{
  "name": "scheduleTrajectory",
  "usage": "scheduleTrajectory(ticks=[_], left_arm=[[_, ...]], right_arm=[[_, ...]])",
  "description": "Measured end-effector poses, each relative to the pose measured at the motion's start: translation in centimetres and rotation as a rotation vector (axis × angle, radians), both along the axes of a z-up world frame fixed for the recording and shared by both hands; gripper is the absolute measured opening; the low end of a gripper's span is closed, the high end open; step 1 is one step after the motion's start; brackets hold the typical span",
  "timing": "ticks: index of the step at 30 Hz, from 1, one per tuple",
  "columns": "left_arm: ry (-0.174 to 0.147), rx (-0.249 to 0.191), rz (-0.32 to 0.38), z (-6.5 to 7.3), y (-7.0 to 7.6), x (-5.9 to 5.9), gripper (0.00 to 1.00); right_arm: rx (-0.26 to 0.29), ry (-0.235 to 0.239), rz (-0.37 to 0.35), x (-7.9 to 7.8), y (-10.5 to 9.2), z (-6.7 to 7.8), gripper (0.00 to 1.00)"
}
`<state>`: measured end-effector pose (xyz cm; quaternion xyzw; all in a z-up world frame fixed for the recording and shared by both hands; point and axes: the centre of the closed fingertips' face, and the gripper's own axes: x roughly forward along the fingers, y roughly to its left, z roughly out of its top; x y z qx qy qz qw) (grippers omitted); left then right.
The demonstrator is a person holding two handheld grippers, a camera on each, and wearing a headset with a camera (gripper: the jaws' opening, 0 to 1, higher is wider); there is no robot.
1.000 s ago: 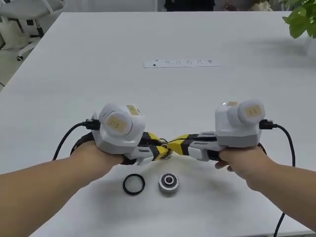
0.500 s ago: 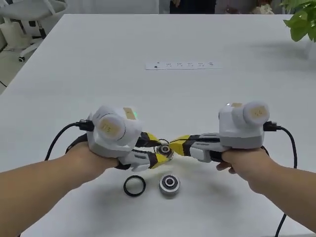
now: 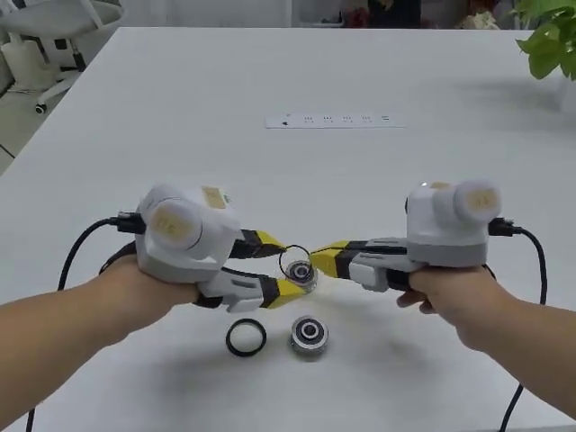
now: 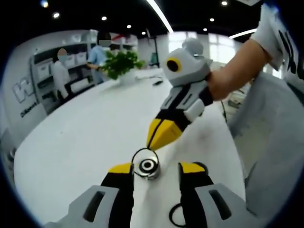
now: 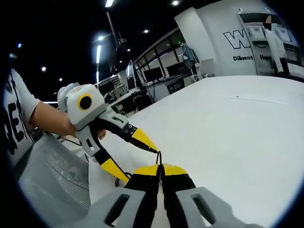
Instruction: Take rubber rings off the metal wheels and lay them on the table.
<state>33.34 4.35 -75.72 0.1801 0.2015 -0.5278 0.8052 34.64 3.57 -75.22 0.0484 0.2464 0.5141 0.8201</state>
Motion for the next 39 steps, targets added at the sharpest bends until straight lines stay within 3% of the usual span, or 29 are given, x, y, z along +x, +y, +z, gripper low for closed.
scheduleTrajectory(ticks=[17, 39], left_arm=[[0.005, -0.021, 0.025, 1.0, 2.0, -1.0, 0.54], [-0.008, -0.040, 0.049, 2.6, 4.9, -2.9, 0.66]], right_arm=[[0.016, -0.005, 0.010, 0.1, -0.2, 0.7, 0.00], [0.022, -0.023, 0.057, -1.6, 0.9, 2.0, 0.00]])
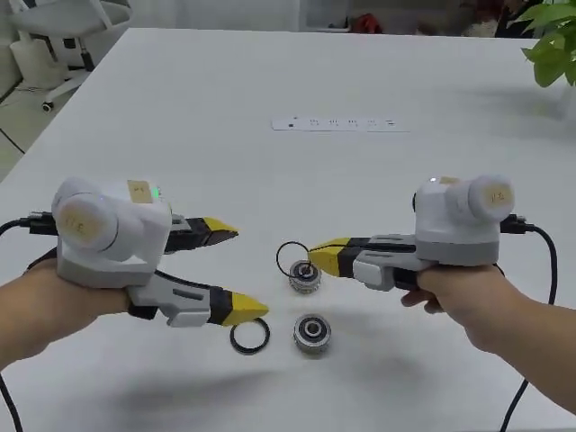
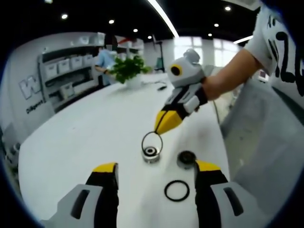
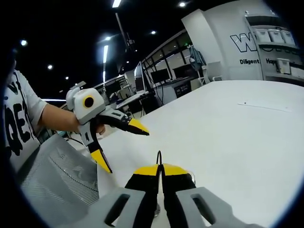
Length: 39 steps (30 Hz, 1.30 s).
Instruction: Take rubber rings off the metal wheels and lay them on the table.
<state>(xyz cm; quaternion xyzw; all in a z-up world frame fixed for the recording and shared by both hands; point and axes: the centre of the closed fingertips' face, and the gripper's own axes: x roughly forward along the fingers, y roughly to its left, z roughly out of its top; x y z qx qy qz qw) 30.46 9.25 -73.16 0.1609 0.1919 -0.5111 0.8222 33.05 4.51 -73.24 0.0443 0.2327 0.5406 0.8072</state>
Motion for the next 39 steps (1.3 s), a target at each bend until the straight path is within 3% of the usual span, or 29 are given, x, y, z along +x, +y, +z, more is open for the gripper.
scheduleTrajectory(ticks=[15, 18, 39], left_arm=[[-0.001, 0.012, 0.014, -0.1, 1.9, -1.3, 0.72], [-0.020, 0.026, 0.020, -0.1, 2.2, -1.3, 0.76], [-0.005, 0.025, 0.046, -0.4, 3.6, -2.4, 0.78]], right_arm=[[-0.007, 0.012, 0.065, -1.5, 1.6, -0.1, 0.00], [-0.007, 0.016, 0.079, -1.9, 2.0, -0.1, 0.00], [-0.044, 0.039, 0.179, -4.2, 3.6, -1.5, 0.00]])
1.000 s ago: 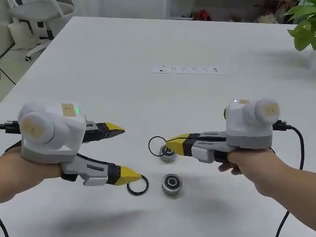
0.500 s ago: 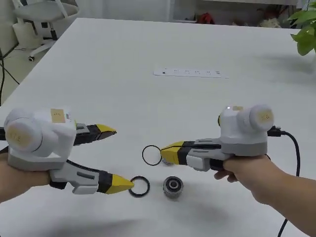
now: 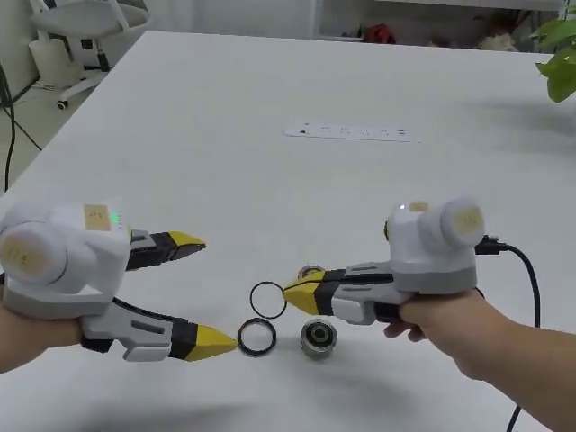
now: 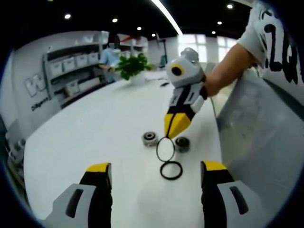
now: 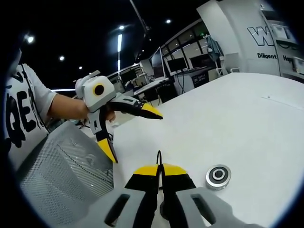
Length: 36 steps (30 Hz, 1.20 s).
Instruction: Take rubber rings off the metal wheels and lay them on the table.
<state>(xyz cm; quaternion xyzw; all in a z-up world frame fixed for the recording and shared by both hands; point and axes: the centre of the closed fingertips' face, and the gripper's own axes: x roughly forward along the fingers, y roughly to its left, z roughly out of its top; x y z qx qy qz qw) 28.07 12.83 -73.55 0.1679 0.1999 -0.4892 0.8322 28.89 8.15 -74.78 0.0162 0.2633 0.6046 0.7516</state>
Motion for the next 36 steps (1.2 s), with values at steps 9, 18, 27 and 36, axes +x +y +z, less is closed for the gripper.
scheduleTrajectory(ticks=[9, 18, 27, 36], left_arm=[[0.009, 0.009, 0.008, -0.5, 0.5, -0.3, 0.78], [0.018, 0.013, 0.005, -0.8, 0.4, -0.7, 0.78], [0.023, 0.015, 0.012, -1.0, 0.6, -0.9, 0.77], [0.026, 0.017, 0.013, -1.2, 0.5, -1.1, 0.77]], right_arm=[[-0.013, 0.031, 0.038, -0.8, 0.6, -0.9, 0.00], [-0.029, 0.074, 0.065, -1.7, 1.1, -1.9, 0.00], [-0.040, 0.116, 0.067, -1.9, 1.2, -2.9, 0.00], [-0.046, 0.133, 0.050, -1.6, 1.0, -3.4, 0.00]])
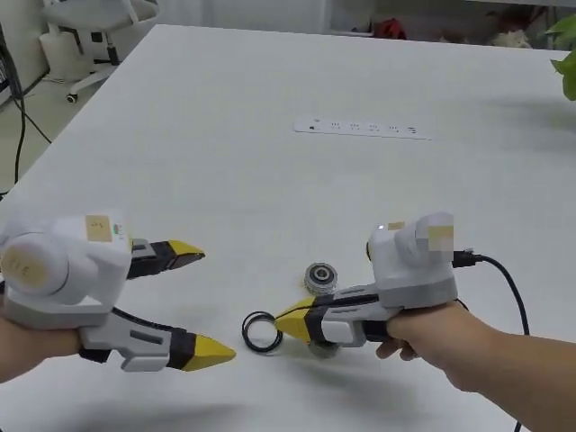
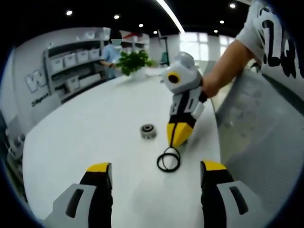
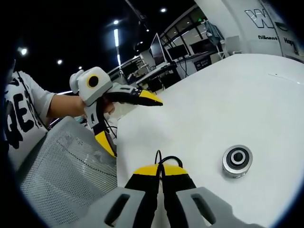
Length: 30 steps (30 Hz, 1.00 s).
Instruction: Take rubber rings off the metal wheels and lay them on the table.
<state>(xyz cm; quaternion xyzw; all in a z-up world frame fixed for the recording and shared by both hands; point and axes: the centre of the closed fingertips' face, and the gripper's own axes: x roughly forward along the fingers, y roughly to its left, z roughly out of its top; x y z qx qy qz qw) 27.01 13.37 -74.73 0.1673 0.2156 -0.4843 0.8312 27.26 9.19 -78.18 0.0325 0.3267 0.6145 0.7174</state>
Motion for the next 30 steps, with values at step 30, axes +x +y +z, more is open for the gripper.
scheduleTrajectory(ticks=[30], left_arm=[[0.009, 0.009, -0.011, 0.0, -0.3, -0.3, 0.76]], right_arm=[[-0.021, -0.011, -0.051, 1.0, -0.9, -0.2, 0.10]])
